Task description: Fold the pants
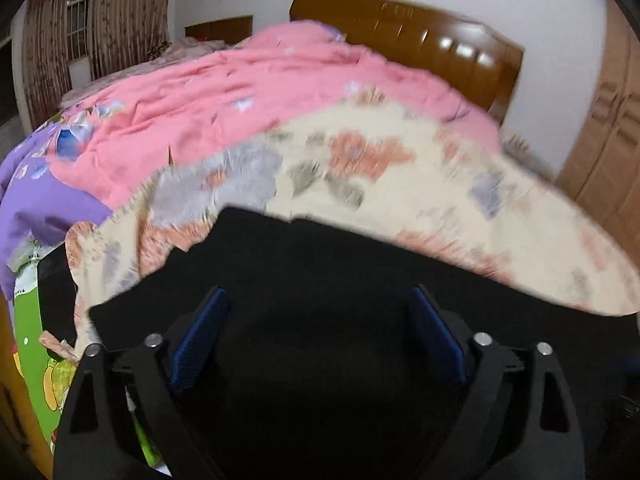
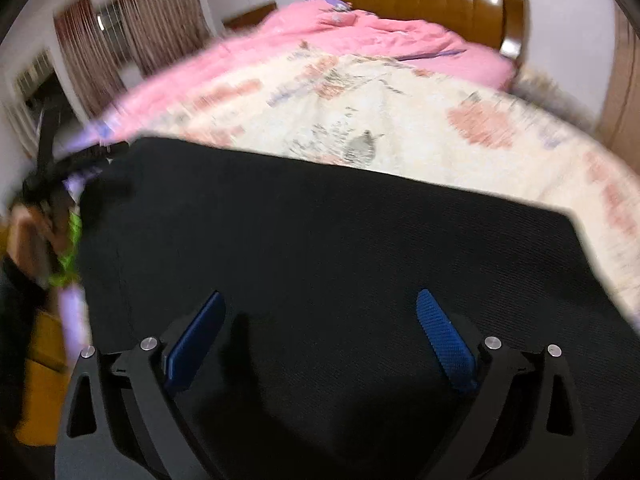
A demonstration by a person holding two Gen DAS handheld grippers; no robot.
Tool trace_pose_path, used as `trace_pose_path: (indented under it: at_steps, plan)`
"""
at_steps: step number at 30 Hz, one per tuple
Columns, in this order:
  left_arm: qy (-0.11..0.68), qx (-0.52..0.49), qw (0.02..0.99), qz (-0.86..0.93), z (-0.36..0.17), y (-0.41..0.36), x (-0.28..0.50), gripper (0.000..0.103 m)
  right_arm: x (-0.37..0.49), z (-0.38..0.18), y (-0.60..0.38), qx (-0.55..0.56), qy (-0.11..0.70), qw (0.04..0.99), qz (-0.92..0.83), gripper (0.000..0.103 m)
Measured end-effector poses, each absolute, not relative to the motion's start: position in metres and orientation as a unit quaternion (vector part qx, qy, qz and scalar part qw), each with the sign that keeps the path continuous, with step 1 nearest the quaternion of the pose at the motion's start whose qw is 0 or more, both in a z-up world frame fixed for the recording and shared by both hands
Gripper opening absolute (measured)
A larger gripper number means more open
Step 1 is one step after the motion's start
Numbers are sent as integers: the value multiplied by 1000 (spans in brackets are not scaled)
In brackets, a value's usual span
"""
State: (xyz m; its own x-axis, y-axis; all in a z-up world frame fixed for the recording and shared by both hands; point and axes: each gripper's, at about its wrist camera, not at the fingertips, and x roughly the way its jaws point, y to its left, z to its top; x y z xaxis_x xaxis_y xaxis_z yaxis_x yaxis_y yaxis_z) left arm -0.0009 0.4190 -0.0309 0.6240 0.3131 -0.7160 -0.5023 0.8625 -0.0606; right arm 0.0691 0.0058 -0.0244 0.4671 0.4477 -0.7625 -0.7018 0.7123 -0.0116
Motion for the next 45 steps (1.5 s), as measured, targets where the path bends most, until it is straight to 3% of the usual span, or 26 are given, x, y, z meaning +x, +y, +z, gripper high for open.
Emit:
trace_pose_path:
  at_steps: [5, 9, 13, 16, 19, 23, 27, 33, 36, 45]
  plan:
    - [393, -39, 880, 262, -51, 399, 8, 101, 17, -36, 42, -308, 346, 804, 373, 94]
    - [406, -48, 875, 260, -57, 408, 15, 102, 36, -39, 19, -231, 413, 790, 390, 95]
    - [399, -39, 876, 267, -60, 406, 15, 102, 62, -23, -36, -203, 383, 845, 312, 95]
    - [394, -35, 877, 271, -60, 404, 14, 102, 100, -33, -92, -166, 413, 868, 220, 95]
    - [397, -33, 874, 277, -60, 402, 16, 102, 118, -39, -142, -68, 447, 859, 240, 98]
    - [401, -32, 872, 280, -59, 402, 17, 102, 104, -29, -175, -125, 422, 883, 162, 98]
    - [406, -27, 867, 287, -59, 400, 20, 102, 102, -49, -240, -57, 460, 872, 157, 98]
    - [417, -26, 860, 293, -57, 399, 23, 102, 68, -40, -293, -45, 442, 885, 137, 98]
    - [419, -24, 858, 296, -58, 398, 24, 102, 51, -50, -295, -116, 438, 885, 109, 98]
    - [414, -20, 859, 300, -59, 396, 24, 102, 39, -51, -304, -108, 425, 893, 106, 99]
